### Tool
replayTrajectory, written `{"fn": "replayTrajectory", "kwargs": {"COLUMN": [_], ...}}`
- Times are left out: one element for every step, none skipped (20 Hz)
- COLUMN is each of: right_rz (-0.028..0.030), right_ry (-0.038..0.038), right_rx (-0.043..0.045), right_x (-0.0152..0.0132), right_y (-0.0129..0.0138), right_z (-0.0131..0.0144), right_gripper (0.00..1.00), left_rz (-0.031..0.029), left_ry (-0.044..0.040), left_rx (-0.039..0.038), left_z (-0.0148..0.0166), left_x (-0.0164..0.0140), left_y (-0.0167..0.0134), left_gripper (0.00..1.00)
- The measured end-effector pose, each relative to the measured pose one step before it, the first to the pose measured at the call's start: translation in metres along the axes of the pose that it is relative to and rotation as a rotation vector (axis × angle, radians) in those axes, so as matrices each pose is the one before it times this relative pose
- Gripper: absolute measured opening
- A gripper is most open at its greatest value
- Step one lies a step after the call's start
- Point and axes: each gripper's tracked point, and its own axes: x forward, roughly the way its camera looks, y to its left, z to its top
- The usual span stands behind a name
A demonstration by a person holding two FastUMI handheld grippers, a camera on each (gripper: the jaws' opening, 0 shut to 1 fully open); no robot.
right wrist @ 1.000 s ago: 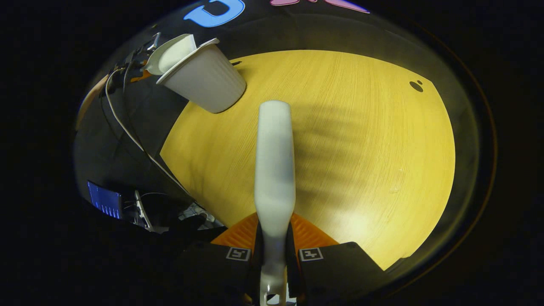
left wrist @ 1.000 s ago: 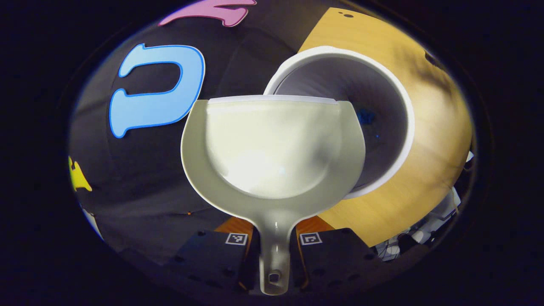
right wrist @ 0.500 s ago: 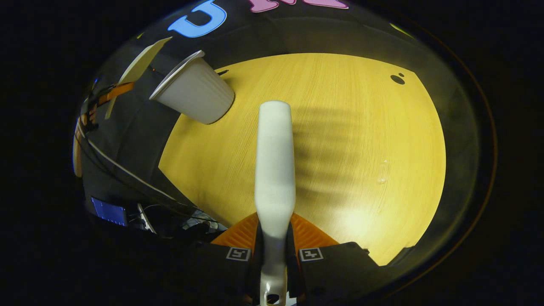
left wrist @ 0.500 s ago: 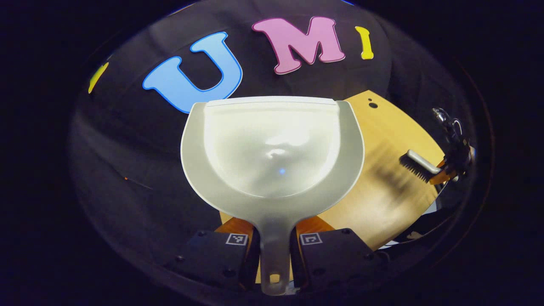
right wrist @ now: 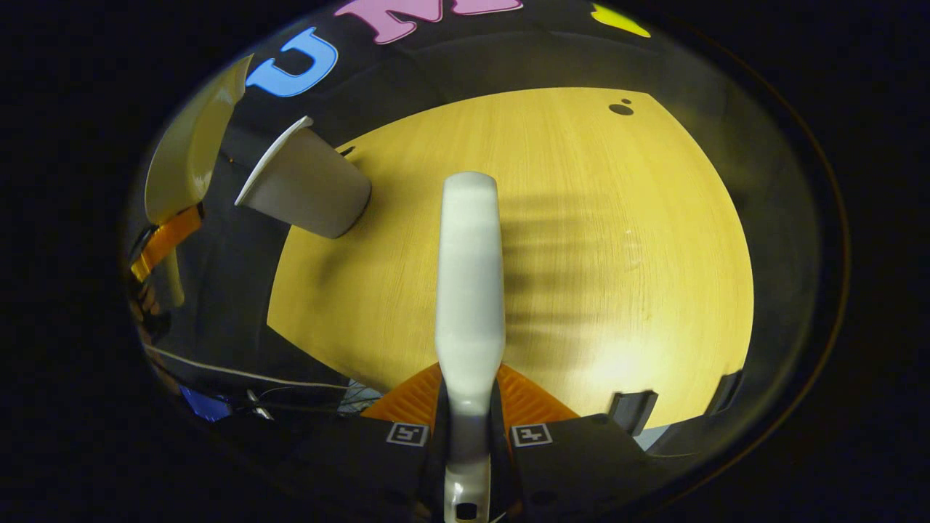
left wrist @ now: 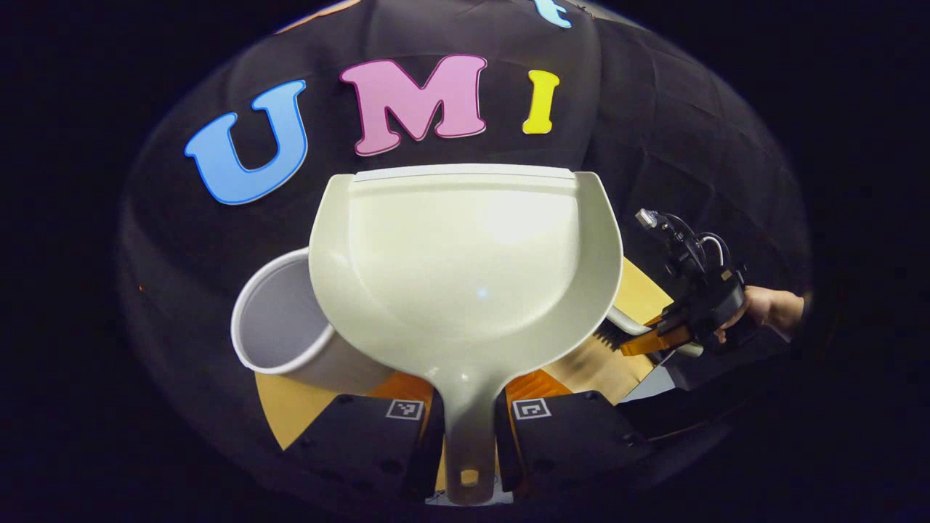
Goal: Pick up the small broom and dustpan from the desktop, sweep the trash into the dustpan with the broom, and then empty the trash into the garbage bin.
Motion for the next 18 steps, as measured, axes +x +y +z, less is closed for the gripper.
{"fn": "replayTrajectory", "kwargs": {"right_rz": [-0.00501, -0.01072, -0.01641, -0.0154, -0.01327, -0.01047, -0.01217, -0.0233, -0.02073, -0.01641, -0.01655, -0.00872, -0.00518, -0.00209, -0.00818, -0.01103, -0.00292, -0.0034], "right_ry": [-0.00457, -0.0072, -0.00576, -0.00292, 0.00317, 0.017, 0.01922, 0.00649, 0.00453, 0.01322, 0.01223, 0.02265, 0.01859, 0.00862, 0.00641, 0.01019, 0.01505, 0.01116], "right_rx": [0.02722, 0.02004, 0.01282, 0.00312, -0.00702, -0.0227, -0.02876, -0.02717, -0.01992, -0.00864, 0.00049, 0.00547, 0.00609, -0.00571, -0.01971, -0.01922, -0.0141, -0.0094], "right_x": [0.00422, 0.00568, 0.00714, 0.00705, 0.00839, 0.00983, 0.00806, 0.00739, 0.01057, 0.01151, 0.01008, 0.00788, 0.00559, 0.00611, 0.00545, 0.00304, 0.0021, 0.00418], "right_y": [-0.00212, -0.00402, -0.0056, -0.00353, -0.00167, -0.00183, -0.00247, -0.00119, -0.00094, -0.00133, -0.00012, 0.00222, 0.00081, 0.0012, -0.00075, 0.00284, 0.00249, 0.00213], "right_z": [-0.00142, -0.00042, -0.00124, 0.0022, 0.0016, 0.00198, -0.00282, 0.00149, 0.00384, 0.00116, 0.00003, -0.00288, -0.00099, 0.00155, -0.00012, -0.00121, -0.00185, -0.00123], "right_gripper": [0.27, 0.28, 0.27, 0.27, 0.27, 0.31, 0.23, 0.27, 0.28, 0.23, 0.24, 0.24, 0.28, 0.28, 0.28, 0.28, 0.27, 0.23], "left_rz": [-0.01944, -0.02371, -0.01215, 0.00873, 0.03451, 0.04543, 0.03446, 0.01765, 0.01176, 0.01808, 0.02404, 0.0096, -0.00556, -0.01484, -0.01061, -0.00085, -0.00033, 0.00198], "left_ry": [0.02533, 0.02442, 0.02264, 0.02181, 0.01659, 0.02414, 0.02995, 0.0282, 0.02758, 0.03802, 0.03949, 0.0387, 0.03062, 0.01459, 0.01436, 0.00976, 0.0118, 0.01469], "left_rx": [-0.04894, -0.04901, -0.04738, -0.03947, -0.03682, -0.03083, -0.03079, -0.02975, -0.03729, -0.03729, -0.03142, -0.02677, -0.02637, -0.01134, -0.00074, 0.00673, 0.00544, -0.00124], "left_z": [-0.00694, -0.00584, -0.00621, -0.0058, -0.01359, -0.01391, -0.01377, -0.01282, -0.01393, -0.01315, -0.01064, -0.00938, -0.00537, -0.00291, -0.00094, -0.00096, 0.00291, 0.00304], "left_x": [0.00362, 0.00355, 0.00162, 0.00305, 0.00691, 0.00575, 0.00417, 0.00637, 0.00867, 0.00764, 0.00539, 0.00321, 0.00024, -0.00241, 0.0004, 0.00034, 0.00085, -0.00094], "left_y": [-0.00256, -0.00123, 0.00021, 0.00362, 0.00323, 0.00547, 0.00367, 0.00372, 0.00109, 0.00187, 0.00036, -0.00189, -0.00286, -0.00353, -0.00102, -0.0002, 0.00038, 0.00011], "left_gripper": [0.28, 0.26, 0.28, 0.29, 0.29, 0.28, 0.29, 0.28, 0.28, 0.29, 0.3, 0.28, 0.29, 0.29, 0.29, 0.29, 0.29, 0.29]}}
